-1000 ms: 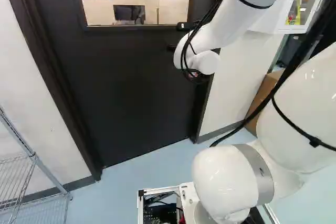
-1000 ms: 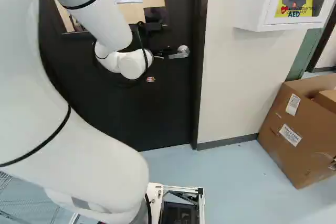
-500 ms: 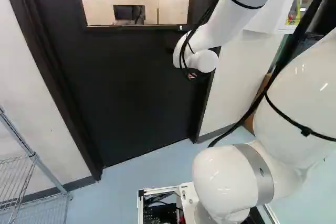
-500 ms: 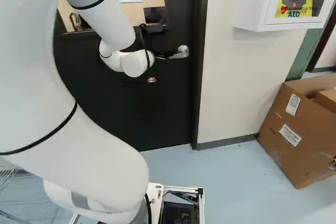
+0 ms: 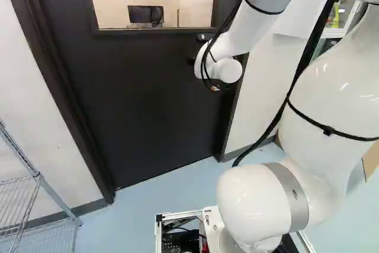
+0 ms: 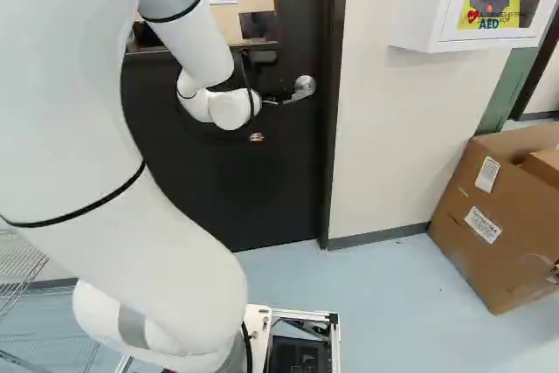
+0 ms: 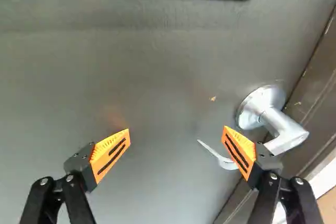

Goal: Open the door and move inside

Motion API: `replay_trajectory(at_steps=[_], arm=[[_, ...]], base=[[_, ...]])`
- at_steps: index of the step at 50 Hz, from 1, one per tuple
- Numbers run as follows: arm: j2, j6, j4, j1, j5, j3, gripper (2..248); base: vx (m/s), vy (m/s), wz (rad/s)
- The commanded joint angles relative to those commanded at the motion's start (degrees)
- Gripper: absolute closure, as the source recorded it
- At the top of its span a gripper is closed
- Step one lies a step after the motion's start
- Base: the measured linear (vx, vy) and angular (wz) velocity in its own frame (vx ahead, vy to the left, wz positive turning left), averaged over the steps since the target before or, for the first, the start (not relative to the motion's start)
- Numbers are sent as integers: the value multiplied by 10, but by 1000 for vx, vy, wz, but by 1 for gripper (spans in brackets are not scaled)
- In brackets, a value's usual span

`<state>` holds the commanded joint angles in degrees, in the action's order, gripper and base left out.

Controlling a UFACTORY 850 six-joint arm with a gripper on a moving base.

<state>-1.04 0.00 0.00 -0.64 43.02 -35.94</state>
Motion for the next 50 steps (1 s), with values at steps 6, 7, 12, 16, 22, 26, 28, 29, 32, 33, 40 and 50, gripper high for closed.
replay_trajectory(at_steps=[6, 7, 12, 16, 22, 26, 28, 29, 32, 33, 40, 50], arm=[[-7, 0, 0, 0, 0, 1, 3], [-9, 0, 0, 0, 0, 1, 3], [-18, 0, 0, -4, 0, -3, 3], [-28, 0, 0, -9, 0, -7, 3], [-45, 0, 0, -17, 0, -17, 3], [-58, 0, 0, -23, 0, -25, 3], [-64, 0, 0, -26, 0, -29, 3], [-67, 0, 0, -27, 0, -31, 3], [-74, 0, 0, -29, 0, -34, 3], [-76, 0, 0, -30, 0, -35, 3], [-87, 0, 0, -31, 0, -37, 3], [-97, 0, 0, -32, 0, -38, 3]], base=[[0, 0, 0], [0, 0, 0], [0, 0, 0], [0, 0, 0], [0, 0, 0], [0, 0, 0], [-13, 10, 8], [-18, 23, 18], [-23, 29, 29], [-28, 30, 31], [-4, 6, 2], [5, -2, 2]])
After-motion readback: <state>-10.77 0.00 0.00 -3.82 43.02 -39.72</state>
